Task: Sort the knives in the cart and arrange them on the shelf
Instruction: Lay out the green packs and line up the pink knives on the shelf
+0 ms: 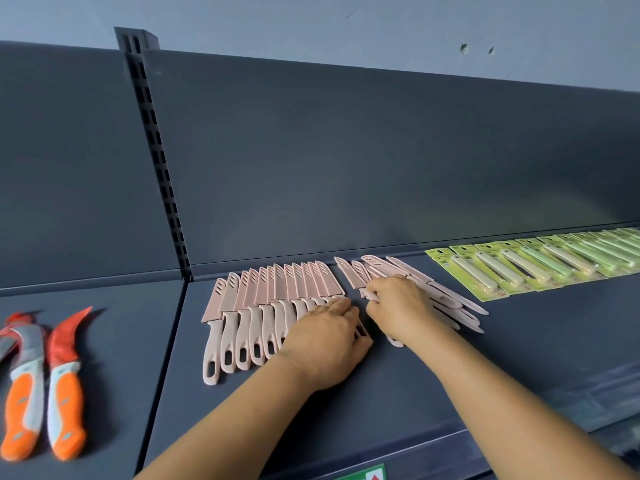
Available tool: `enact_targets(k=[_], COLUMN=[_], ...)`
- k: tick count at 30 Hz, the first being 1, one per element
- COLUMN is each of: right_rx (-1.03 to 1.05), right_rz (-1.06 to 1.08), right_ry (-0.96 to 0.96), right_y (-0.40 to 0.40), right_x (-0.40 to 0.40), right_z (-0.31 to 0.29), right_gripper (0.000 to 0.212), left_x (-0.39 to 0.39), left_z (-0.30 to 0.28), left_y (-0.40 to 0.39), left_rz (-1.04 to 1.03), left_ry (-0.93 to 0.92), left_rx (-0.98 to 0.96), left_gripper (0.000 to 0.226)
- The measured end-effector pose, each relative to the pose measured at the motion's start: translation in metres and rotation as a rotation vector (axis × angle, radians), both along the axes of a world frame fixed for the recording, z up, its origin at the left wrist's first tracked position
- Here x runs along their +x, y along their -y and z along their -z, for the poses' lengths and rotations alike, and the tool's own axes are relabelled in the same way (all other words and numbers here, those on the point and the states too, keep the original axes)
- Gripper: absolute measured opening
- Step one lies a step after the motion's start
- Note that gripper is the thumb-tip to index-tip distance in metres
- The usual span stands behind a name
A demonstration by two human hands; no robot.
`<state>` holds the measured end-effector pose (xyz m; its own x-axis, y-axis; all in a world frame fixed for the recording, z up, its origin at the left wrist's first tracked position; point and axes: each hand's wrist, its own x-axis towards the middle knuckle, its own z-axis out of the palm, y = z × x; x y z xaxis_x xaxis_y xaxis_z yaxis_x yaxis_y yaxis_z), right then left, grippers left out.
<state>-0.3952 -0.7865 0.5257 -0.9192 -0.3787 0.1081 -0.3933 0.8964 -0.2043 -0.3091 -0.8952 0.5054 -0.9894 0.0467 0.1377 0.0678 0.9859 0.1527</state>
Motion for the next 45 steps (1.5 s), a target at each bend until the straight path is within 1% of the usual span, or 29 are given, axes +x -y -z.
enact_targets(k=[1,3,6,10,14,18,21,25,31,32,33,34,35,36,38,39,41,43,45], right_rx=[-0.018,-0.042,-0.01,-0.068,-0.135,-0.152,-0.159,-0.183,-0.049,-0.001,0.039,0.061,0.067,0.075,0.07,0.053,-0.021,-0.092,-0.11], right_rz=[-0.008,-0.033,-0.046,-0.058,-0.091,-0.076,-0.052,-0.067,-0.071,-0.063,-0.05,-0.04,-0.033,-0.027,-0.024,-0.025,-0.047,-0.076,-0.097], right_ry=[0.009,0.021,0.011,0.05,0.102,0.087,0.077,0.191,0.135,0.117,0.104,0.093,0.08,0.074,0.055,0.047,0.067,0.103,0.104], right_y=[0.002,0.006,0.01,0.009,0.008,0.007,-0.003,-0.011,-0.011,-0.01,-0.01,-0.009,-0.007,-0.006,-0.005,-0.005,-0.004,-0.002,0.0], right_x=[0.001,0.002,0.005,0.004,0.006,0.009,0.011,0.014,0.011,0.011,0.009,0.008,0.008,0.008,0.006,0.005,0.003,0.001,0.0], right_z=[-0.001,-0.001,-0.004,-0.005,-0.011,-0.01,-0.009,-0.001,-0.001,-0.001,0.0,0.0,0.0,0.001,0.001,0.001,0.001,0.002,0.004], right_gripper=[0.014,0.016,0.031,0.031,0.032,0.037,0.028,0.019,0.009,0.011,0.021,0.025,0.025,0.021,0.006,0.003,0.009,0.022,0.021], left_x=[0.0,-0.001,-0.002,-0.001,-0.001,0.001,0.002,-0.003,-0.008,-0.008,-0.008,-0.008,-0.008,-0.009,-0.008,-0.008,-0.008,-0.008,-0.008], left_z=[0.001,0.001,0.003,0.005,0.006,0.005,0.002,-0.002,0.002,0.003,0.004,0.004,0.004,0.004,0.005,0.004,0.004,0.003,0.002], left_y=[0.0,0.001,0.003,0.003,0.004,0.004,0.005,0.005,0.004,0.004,0.004,0.004,0.003,0.003,0.003,0.003,0.003,0.003,0.002], left_rz=[0.003,0.009,0.009,0.005,0.01,0.002,0.005,0.058,0.052,0.044,0.038,0.036,0.036,0.037,0.034,0.031,0.028,0.031,0.033], left_ry=[-0.002,-0.001,0.003,0.016,-0.001,-0.021,-0.039,-0.005,0.037,0.035,0.033,0.031,0.03,0.03,0.036,0.042,0.046,0.048,0.046], left_rx=[0.004,0.018,0.038,0.067,0.107,0.124,0.12,0.066,0.046,0.047,0.05,0.054,0.056,0.056,0.053,0.05,0.046,0.045,0.044], left_gripper=[0.045,0.047,0.051,0.056,0.055,0.058,0.064,0.06,0.049,0.048,0.047,0.046,0.045,0.045,0.046,0.047,0.047,0.047,0.049])
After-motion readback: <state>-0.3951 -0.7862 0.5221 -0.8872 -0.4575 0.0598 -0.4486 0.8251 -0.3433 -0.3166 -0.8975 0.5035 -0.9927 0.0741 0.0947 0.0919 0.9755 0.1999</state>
